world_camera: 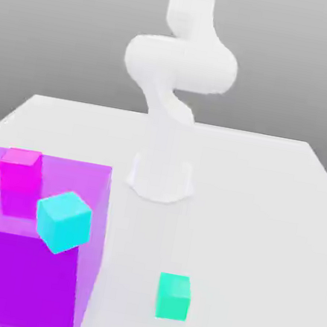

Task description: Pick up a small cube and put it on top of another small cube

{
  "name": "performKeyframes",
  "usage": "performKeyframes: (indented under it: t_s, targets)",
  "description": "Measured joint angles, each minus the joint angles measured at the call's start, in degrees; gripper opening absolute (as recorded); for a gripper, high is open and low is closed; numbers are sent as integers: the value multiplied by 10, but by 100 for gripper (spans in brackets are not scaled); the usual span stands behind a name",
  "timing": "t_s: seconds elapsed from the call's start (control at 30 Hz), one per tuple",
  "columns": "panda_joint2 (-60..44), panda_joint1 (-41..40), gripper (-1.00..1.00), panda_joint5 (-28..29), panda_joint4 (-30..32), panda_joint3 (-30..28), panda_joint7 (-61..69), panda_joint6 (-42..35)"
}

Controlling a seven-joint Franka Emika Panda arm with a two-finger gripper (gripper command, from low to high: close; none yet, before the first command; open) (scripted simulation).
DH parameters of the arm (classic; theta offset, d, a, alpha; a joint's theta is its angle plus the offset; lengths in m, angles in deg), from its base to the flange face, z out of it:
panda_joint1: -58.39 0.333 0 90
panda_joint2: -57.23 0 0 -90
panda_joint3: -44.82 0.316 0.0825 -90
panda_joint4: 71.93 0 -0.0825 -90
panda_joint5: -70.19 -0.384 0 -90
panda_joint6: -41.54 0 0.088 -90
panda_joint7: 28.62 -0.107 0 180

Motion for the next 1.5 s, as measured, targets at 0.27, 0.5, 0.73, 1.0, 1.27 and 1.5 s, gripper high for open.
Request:
performKeyframes:
  t_s: [0.27,0.5,0.73,1.0,1.27,1.5]
  targets:
    - [-171,23,0,-24,85,7,3,100]
    - [-316,36,0,-26,158,22,-7,185]
    - [-461,51,0,14,218,23,-46,275]
    - [-579,60,-100,28,203,10,-57,370]
    - [-529,55,-100,27,211,16,-56,329]
    - [-481,68,-100,30,160,48,21,230]
